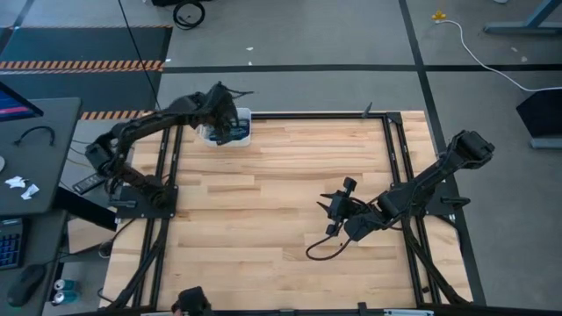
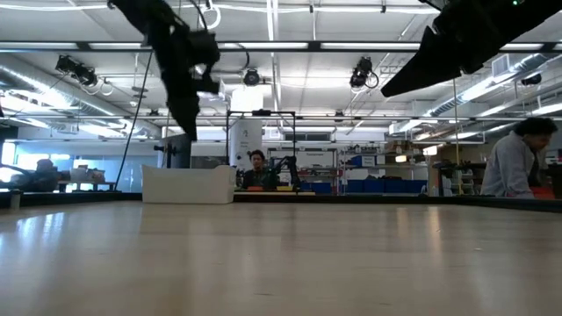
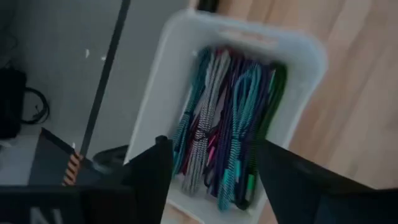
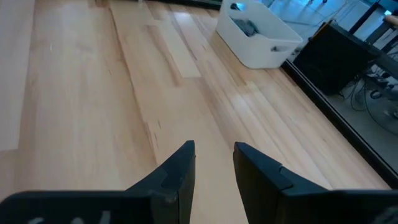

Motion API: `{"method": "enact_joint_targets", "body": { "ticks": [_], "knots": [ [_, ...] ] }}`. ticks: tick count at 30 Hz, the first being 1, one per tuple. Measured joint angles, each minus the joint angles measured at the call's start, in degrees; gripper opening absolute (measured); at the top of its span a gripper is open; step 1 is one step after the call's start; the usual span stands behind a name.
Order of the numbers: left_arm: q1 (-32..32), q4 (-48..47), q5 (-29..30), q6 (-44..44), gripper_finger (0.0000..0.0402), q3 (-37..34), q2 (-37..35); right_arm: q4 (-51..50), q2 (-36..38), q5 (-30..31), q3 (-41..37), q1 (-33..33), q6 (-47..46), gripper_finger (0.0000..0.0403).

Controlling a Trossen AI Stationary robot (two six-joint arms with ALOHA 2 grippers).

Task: Pick and place USB-C Cables
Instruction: Return to Home Position

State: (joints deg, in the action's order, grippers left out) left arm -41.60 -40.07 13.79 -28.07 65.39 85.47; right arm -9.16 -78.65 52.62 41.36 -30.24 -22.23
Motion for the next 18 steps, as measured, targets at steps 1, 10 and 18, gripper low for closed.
{"method": "enact_joint_targets", "body": {
  "ticks": [1, 10, 18],
  "knots": [
    [0.52, -2.01, -0.07, 1.62, 0.0237, 1.56, -1.09, -2.0, 1.05, -0.32, 0.0, 0.0, -0.6, 0.0116],
    [8.24, 3.13, -0.53, 9.07, 0.0208, -0.31, -17.63, -21.15, 13.92, -4.71, 0.0, -0.91, -7.78, 0.0094],
    [15.9, 12.08, -2.73, 15.69, 0.0176, -12.85, -32.15, -24.9, 28.91, -6.18, -4.24, -1.99, -6.26, 0.0066]
  ]
}}
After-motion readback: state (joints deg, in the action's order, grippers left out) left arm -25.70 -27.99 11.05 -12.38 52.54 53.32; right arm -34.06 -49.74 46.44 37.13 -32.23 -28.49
